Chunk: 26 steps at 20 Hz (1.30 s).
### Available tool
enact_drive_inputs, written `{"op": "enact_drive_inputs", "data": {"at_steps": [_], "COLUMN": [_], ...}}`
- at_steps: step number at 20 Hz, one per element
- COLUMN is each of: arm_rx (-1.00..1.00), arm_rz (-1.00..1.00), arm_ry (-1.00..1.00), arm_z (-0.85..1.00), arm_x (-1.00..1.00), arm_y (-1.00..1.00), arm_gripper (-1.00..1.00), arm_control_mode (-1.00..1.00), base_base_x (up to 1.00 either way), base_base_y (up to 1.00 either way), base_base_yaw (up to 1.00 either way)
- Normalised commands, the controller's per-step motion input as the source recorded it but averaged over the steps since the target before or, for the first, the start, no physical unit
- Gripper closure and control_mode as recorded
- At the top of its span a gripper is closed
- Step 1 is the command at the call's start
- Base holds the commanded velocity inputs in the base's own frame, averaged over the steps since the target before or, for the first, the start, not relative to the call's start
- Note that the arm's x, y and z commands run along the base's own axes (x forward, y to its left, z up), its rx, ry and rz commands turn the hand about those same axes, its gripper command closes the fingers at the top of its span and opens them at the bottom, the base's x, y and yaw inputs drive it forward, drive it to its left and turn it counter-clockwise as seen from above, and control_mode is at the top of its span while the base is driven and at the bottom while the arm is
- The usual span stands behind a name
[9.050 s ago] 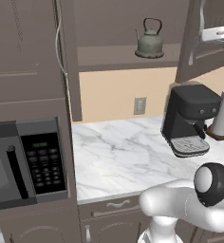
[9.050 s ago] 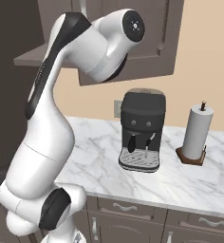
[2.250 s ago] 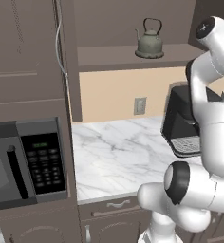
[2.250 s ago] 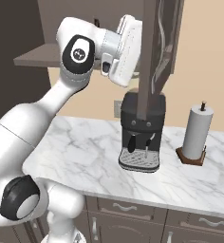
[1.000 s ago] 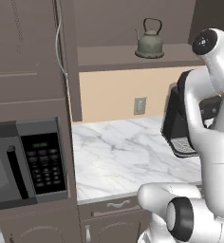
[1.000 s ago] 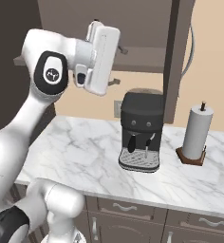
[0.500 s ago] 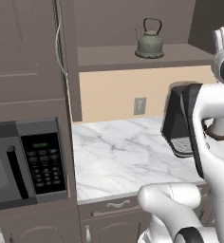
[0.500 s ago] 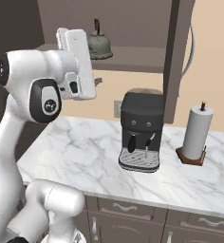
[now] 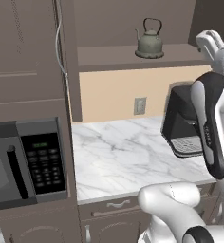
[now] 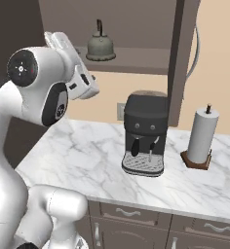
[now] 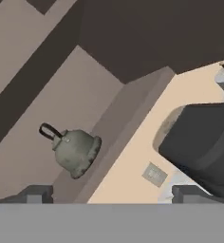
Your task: Open the cabinet, pick the kettle from the cabinet, and place it in the sink.
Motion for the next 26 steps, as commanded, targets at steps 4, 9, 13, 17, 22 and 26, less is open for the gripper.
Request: {"op": "enact_drive_inputs", "data": {"at_steps": [4,9,13,17,22,26], "arm_rx": [-0.25,-0.28,-0.08,-0.05,-0.12,-0.28], "arm_rz": [0.17,0.23,0.38,0.34,0.12,0.0], "arm_ry": [0.28,0.07,-0.25,-0.46,-0.41,-0.18], "arm_z": [0.37,0.06,-0.1,-0.24,-0.12,0.01], "arm_x": [0.09,0.04,0.08,0.05,0.19,0.25], "arm_y": [0.39,0.31,0.08,0.0,0.01,0.0], "arm_gripper": [-1.0,-1.0,-1.0,-1.0,-1.0,-1.0], "arm_control_mode": [-1.0,-1.0,-1.0,-1.0,-1.0,-1.0], "base_base_x": [0.0,0.0,0.0,0.0,0.0,0.0], "base_base_y": [0.0,0.0,0.0,0.0,0.0,0.0], "base_base_yaw": [0.0,0.0,0.0,0.0,0.0,0.0]}}
